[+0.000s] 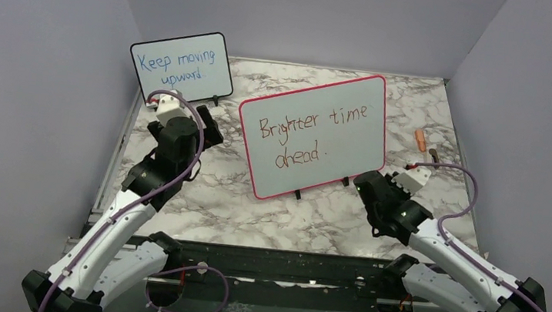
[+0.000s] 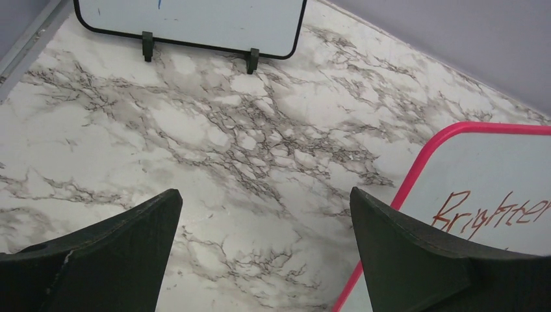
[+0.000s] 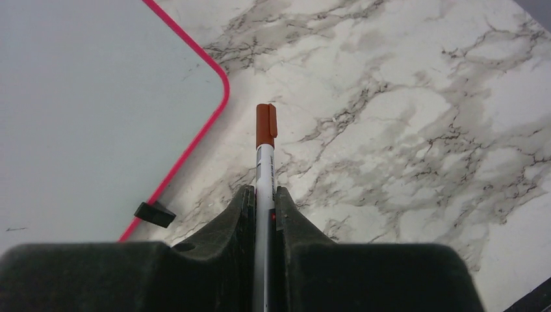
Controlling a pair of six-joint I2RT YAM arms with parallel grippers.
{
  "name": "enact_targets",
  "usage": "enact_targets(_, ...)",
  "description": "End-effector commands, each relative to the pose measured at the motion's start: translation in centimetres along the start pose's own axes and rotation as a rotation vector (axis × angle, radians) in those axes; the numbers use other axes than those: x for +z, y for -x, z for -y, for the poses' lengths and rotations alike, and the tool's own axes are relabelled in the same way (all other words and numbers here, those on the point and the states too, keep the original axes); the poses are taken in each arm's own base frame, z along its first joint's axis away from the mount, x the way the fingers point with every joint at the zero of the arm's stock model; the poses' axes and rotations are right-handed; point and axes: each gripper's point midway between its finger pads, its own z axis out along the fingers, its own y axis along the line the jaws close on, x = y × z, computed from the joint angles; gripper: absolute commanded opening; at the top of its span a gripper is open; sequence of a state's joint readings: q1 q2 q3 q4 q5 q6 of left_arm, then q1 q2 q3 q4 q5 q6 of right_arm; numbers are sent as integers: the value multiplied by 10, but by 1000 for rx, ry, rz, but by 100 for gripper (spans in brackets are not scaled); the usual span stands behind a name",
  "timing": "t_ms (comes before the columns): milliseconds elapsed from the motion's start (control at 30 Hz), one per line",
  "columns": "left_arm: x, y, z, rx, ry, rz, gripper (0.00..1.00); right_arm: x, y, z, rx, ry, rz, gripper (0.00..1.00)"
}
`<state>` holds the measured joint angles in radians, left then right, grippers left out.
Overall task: Write a sentence on the whiteboard
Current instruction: Place the whiteboard marker at the center of the board.
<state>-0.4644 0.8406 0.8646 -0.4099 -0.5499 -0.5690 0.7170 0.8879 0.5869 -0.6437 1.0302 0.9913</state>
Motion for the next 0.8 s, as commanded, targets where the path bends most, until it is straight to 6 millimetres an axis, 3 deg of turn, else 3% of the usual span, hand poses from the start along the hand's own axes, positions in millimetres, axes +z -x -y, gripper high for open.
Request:
enact_targets(0, -12, -7, -14, 53, -29, -4, 99, 12, -26, 10, 90, -60, -85, 1)
enact_targets(233, -27, 0, -27, 70, -46, 76, 99, 25, -51, 22, 167, -165, -97, 2)
enact_targets(400, -37, 9, -34, 77, -56, 127, 99, 31, -73, 28, 199, -198, -130, 8)
enact_targets(500, -45, 15, -38, 58, -63, 164, 99, 31, -79, 35, 215, -234, -136, 15)
enact_targets(767, -62, 20, -38, 4, -124, 199, 99, 26, -73, 38, 263, -212, -124, 41)
